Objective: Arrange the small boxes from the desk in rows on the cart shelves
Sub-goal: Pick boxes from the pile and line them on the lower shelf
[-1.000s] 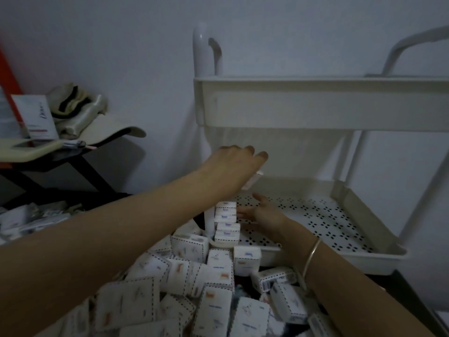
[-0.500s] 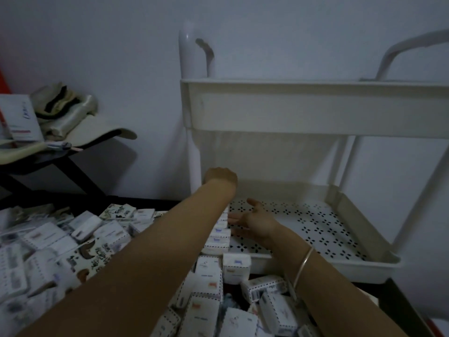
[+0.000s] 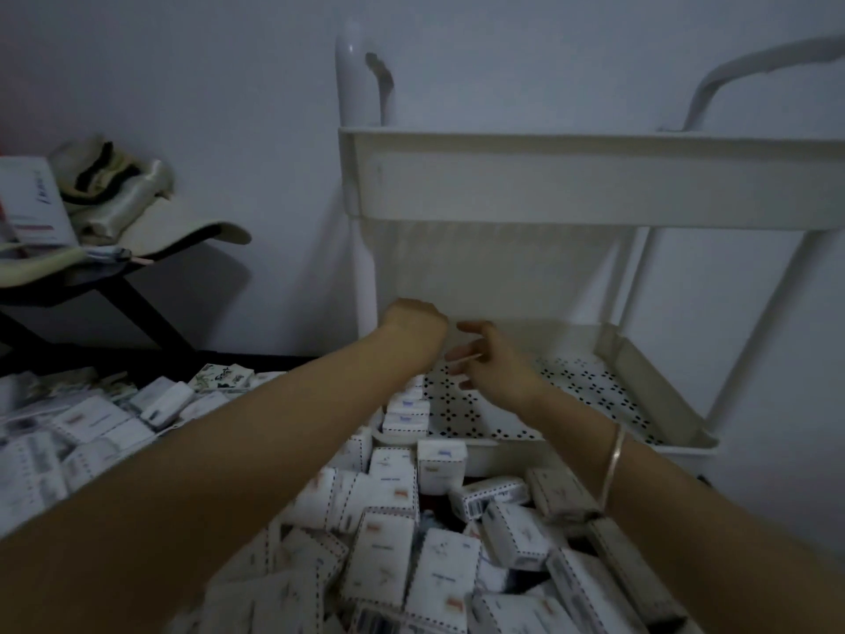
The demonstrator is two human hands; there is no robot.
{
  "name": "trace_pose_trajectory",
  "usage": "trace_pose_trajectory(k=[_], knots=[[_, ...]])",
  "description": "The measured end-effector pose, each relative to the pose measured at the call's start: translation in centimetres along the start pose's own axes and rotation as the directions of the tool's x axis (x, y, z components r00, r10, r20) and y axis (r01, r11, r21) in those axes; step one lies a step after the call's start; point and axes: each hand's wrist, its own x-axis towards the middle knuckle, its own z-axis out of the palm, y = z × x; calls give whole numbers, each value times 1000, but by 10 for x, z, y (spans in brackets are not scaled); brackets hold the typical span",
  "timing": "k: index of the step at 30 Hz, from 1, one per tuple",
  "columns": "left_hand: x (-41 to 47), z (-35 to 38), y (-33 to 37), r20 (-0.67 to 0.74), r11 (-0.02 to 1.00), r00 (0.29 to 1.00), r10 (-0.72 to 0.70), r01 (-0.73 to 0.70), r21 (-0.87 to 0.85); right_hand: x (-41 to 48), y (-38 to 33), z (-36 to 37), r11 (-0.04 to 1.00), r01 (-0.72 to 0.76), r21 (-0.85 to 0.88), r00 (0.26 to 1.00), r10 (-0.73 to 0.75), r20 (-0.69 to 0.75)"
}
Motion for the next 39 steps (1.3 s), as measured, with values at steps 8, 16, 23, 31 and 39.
trace_pose_trajectory(k=[8, 16, 23, 31, 39], knots=[[-83, 14, 4, -364, 864, 915, 176, -321, -388, -77, 0, -41, 924, 150, -353, 984, -173, -36], [-97, 44, 20, -243, 903, 937, 250, -316, -292, -111, 31, -33, 420, 310, -853, 946, -228, 232], [-102, 43, 28, -292, 893, 930, 224, -316, -320, -115, 33, -31, 347, 369, -862, 926, -219, 308], [-127, 37, 13, -322, 832, 934, 153, -297, -468, -110, 40, -24, 270, 444, -855, 879, -318, 356], [-145, 40, -11, -305, 776, 952, 26, -212, -594, -130, 38, -27, 448, 434, -781, 858, -469, 208]])
